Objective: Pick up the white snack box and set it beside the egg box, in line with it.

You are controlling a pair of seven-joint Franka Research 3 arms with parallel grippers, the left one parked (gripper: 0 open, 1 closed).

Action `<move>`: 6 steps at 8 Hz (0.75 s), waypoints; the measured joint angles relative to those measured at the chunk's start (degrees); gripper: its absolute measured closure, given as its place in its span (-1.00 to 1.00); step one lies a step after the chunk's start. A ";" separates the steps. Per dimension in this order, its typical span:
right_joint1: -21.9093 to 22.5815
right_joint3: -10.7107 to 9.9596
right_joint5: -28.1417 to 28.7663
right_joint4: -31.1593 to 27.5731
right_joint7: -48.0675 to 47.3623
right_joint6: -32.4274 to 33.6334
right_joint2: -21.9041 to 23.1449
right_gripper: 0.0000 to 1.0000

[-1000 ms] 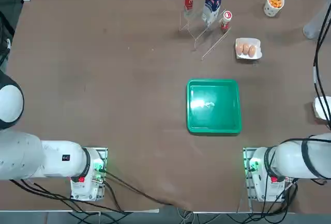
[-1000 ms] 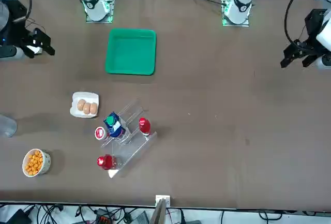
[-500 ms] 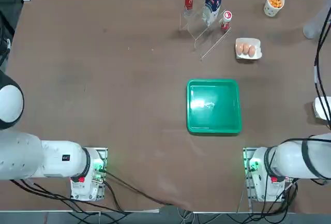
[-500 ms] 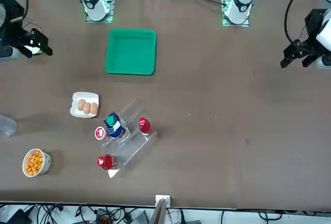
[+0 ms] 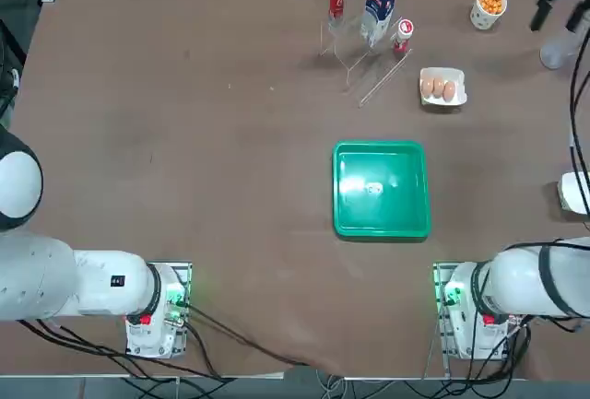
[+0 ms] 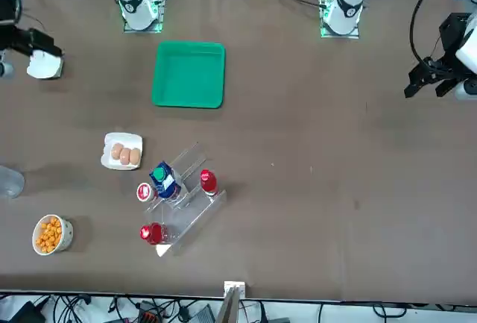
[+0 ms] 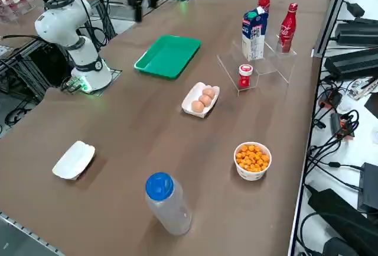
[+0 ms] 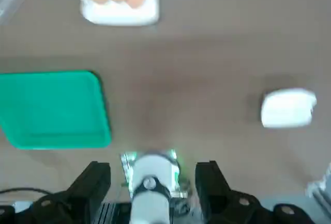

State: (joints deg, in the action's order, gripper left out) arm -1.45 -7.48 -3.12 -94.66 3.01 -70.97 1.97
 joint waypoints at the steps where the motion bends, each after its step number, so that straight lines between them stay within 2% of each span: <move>1: -3.18 -0.18 -2.76 -2.51 -0.05 0.59 -0.08 -1.00; 3: -11.71 -0.51 -7.98 -10.87 0.21 -1.36 -1.46 -1.00; 4: -17.33 -0.65 -8.52 -15.27 2.26 -5.56 -3.27 -1.00; 6: -27.93 -0.86 -8.65 -23.71 11.60 -21.22 -6.14 -1.00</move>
State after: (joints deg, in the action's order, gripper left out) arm -29.38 -8.33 -11.77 -118.38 14.61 -92.18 -4.17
